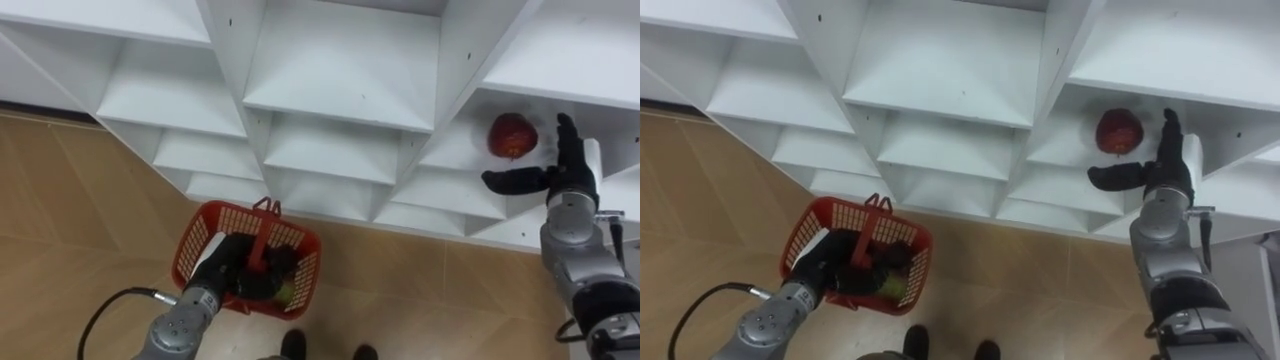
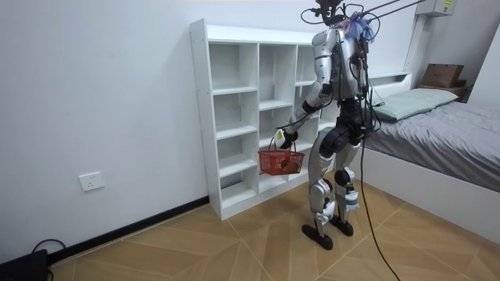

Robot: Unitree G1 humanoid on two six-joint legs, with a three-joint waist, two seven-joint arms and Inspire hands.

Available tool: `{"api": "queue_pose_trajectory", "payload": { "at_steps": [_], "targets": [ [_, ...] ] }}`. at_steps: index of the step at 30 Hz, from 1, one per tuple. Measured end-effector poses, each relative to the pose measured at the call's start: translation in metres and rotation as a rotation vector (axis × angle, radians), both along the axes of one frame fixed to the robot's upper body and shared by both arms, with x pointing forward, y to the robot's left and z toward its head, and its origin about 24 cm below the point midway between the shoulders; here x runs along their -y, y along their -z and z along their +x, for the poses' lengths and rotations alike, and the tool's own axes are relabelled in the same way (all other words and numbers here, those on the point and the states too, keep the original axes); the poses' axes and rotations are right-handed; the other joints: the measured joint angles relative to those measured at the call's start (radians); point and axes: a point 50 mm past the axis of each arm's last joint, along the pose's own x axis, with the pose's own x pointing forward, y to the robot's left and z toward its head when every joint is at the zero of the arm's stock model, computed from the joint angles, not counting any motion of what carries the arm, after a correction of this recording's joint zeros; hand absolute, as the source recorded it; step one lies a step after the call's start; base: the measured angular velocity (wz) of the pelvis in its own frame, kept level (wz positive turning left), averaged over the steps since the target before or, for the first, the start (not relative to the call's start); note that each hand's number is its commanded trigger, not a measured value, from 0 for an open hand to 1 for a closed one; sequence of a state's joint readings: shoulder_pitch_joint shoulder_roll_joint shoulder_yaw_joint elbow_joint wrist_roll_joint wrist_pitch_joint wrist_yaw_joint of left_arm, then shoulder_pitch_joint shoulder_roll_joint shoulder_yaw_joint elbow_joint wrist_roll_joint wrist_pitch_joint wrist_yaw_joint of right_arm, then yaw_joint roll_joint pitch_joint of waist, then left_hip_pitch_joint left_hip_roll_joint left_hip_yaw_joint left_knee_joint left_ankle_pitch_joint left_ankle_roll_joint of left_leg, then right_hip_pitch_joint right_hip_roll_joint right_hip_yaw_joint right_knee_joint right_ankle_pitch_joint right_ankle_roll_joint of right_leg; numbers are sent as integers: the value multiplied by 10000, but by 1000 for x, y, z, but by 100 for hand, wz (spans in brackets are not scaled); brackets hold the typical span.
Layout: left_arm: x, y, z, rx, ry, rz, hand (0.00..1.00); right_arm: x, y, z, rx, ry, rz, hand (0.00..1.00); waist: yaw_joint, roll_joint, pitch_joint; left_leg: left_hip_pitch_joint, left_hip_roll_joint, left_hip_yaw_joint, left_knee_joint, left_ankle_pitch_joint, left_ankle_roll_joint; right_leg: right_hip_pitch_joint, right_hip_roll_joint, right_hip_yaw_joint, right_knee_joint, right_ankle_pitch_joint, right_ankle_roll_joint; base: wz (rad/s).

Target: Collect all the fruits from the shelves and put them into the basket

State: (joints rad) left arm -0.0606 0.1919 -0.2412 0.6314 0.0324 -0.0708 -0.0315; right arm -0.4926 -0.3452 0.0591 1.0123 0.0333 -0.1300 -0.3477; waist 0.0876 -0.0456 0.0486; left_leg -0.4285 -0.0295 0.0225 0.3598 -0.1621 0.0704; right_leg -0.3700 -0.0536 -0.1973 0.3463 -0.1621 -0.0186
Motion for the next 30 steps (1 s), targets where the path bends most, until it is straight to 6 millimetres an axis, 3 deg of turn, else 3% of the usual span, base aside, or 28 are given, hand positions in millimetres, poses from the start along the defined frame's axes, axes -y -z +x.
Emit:
{"api": "queue_pose_trajectory", "payload": {
  "at_steps": [5, 13, 30],
  "targets": [
    [2, 0, 0, -8, 27, -50, 100, -2, -3, 2, 144, -52, -110, 0, 41, -30, -2, -5, -7, 92, 9, 47, 11, -193, -66, 40, 335, -22, -12, -4],
    [1, 6, -2, -352, 100, -43, 100, -4, -9, 7, 412, 128, -180, 0, 32, -258, -2, -84, -27, 195, 36, 128, -30, -310, -122, 49, 481, -160, -151, -1],
    [4, 7, -3, -415, 213, -60, 100, -8, -13, 11, 598, -128, -293, 0, 299, -235, 0, -93, -18, 170, 27, 160, -44, -341, -125, -16, 482, -166, -167, 0]
  ]
}}
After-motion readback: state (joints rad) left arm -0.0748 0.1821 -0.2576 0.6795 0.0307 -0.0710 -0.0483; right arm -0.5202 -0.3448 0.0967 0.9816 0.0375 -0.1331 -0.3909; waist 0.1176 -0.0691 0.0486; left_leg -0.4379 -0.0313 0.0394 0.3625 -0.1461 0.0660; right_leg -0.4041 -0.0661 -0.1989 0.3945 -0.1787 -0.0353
